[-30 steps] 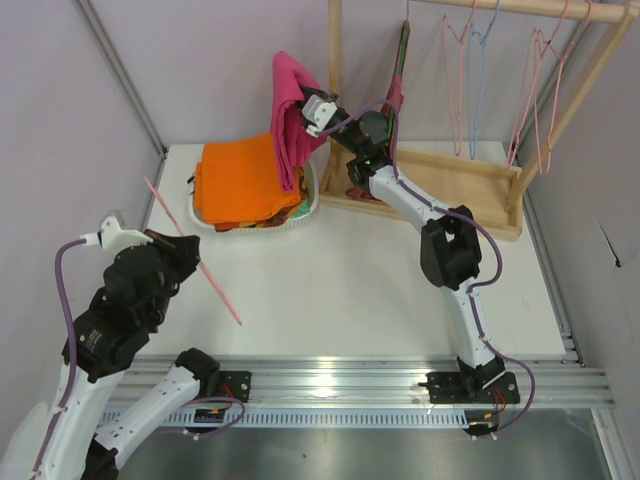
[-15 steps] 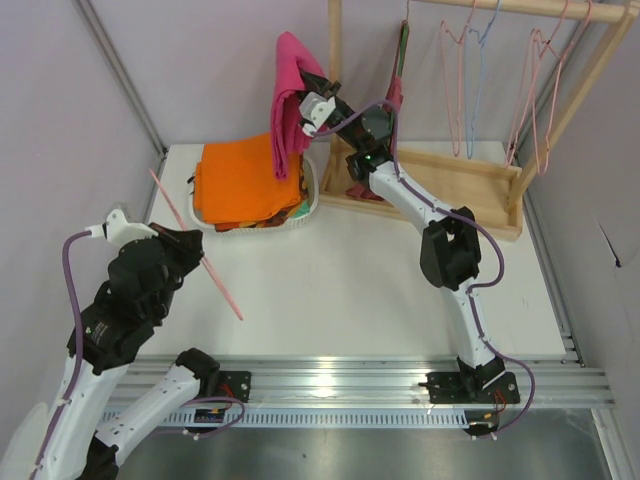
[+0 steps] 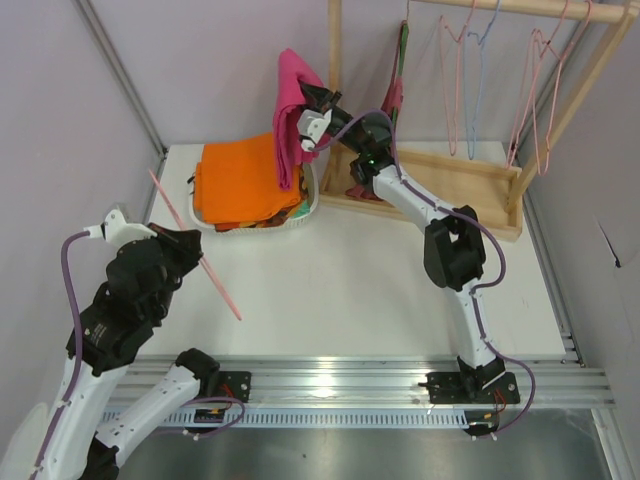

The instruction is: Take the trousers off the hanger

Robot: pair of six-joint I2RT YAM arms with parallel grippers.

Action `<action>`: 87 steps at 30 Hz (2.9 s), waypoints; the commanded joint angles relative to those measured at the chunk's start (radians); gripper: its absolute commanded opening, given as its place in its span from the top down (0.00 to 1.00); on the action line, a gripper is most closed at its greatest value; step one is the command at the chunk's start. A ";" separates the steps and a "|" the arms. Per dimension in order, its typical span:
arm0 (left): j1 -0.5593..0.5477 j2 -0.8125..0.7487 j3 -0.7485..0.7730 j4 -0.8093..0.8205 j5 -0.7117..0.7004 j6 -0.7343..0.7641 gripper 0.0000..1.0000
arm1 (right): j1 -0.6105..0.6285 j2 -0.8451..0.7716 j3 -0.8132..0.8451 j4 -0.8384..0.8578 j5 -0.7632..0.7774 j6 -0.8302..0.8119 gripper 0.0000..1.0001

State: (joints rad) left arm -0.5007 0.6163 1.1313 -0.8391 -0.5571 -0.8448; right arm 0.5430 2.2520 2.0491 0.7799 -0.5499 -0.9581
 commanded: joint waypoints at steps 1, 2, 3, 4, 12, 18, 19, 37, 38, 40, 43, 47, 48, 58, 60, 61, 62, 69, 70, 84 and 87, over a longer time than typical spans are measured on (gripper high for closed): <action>0.013 -0.003 0.007 0.040 -0.007 0.024 0.98 | -0.015 -0.135 -0.010 0.167 -0.007 -0.091 1.00; 0.011 0.000 0.007 0.041 -0.007 0.024 0.98 | -0.017 -0.141 -0.018 0.165 -0.007 -0.094 1.00; 0.011 0.002 0.007 0.044 -0.004 0.024 0.98 | -0.017 -0.144 -0.024 0.165 -0.008 -0.097 1.00; 0.013 0.005 0.007 0.046 0.000 0.026 0.98 | -0.017 -0.146 -0.038 0.165 -0.016 -0.097 1.00; 0.019 0.008 0.004 0.051 0.011 0.030 0.98 | 0.020 -0.157 -0.090 0.171 -0.048 -0.091 1.00; 0.024 -0.010 0.002 0.040 0.005 0.042 0.98 | 0.072 -0.143 -0.131 0.136 -0.047 -0.131 1.00; 0.025 -0.016 0.001 0.037 0.003 0.046 0.98 | 0.081 -0.141 -0.138 0.130 -0.047 -0.145 1.00; 0.027 -0.082 -0.008 0.021 -0.009 0.130 0.97 | 0.267 -0.031 -0.021 -0.250 -0.047 -0.271 1.00; 0.025 -0.087 -0.008 0.021 -0.009 0.133 0.97 | 0.276 -0.019 0.021 -0.269 -0.032 -0.283 1.00; 0.027 -0.101 -0.014 0.021 -0.010 0.139 0.97 | 0.294 0.026 0.065 -0.280 0.028 -0.297 1.00; 0.025 -0.115 -0.018 0.018 -0.006 0.145 0.97 | 0.308 0.081 0.149 -0.275 0.120 -0.295 1.00; 0.025 -0.139 -0.022 0.012 0.000 0.156 0.97 | 0.327 0.129 0.232 -0.332 0.224 -0.347 1.00; 0.027 -0.142 -0.021 0.012 0.000 0.158 0.97 | 0.331 0.136 0.253 -0.349 0.238 -0.349 1.00; 0.027 -0.179 -0.022 -0.028 -0.029 0.145 0.97 | 0.362 0.127 0.203 -0.421 0.240 -0.173 0.33; 0.027 -0.182 -0.022 -0.029 -0.035 0.141 0.97 | 0.359 0.095 0.186 -0.453 0.229 -0.139 0.11; 0.025 -0.182 -0.022 -0.028 -0.036 0.141 0.96 | 0.359 0.081 0.174 -0.467 0.222 -0.108 0.10; 0.027 -0.181 -0.025 -0.026 -0.038 0.141 0.96 | 0.357 0.048 0.157 -0.497 0.200 -0.100 0.07; 0.027 -0.138 -0.024 -0.005 -0.020 0.130 0.96 | 0.356 -0.094 0.090 -0.841 0.194 0.025 0.03; 0.027 -0.132 -0.022 -0.005 -0.017 0.130 0.97 | 0.350 -0.130 0.083 -0.876 0.185 0.031 0.03; 0.034 0.008 0.041 0.023 0.049 0.101 0.97 | 0.252 -0.151 0.369 -1.175 0.294 0.816 0.06; 0.068 0.072 0.042 0.058 0.153 0.115 0.98 | 0.245 -0.123 0.418 -1.208 0.297 1.027 0.12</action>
State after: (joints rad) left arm -0.4660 0.6315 1.1439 -0.8482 -0.5037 -0.7330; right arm 0.7982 2.1036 2.3882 -0.3504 -0.3115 -0.2687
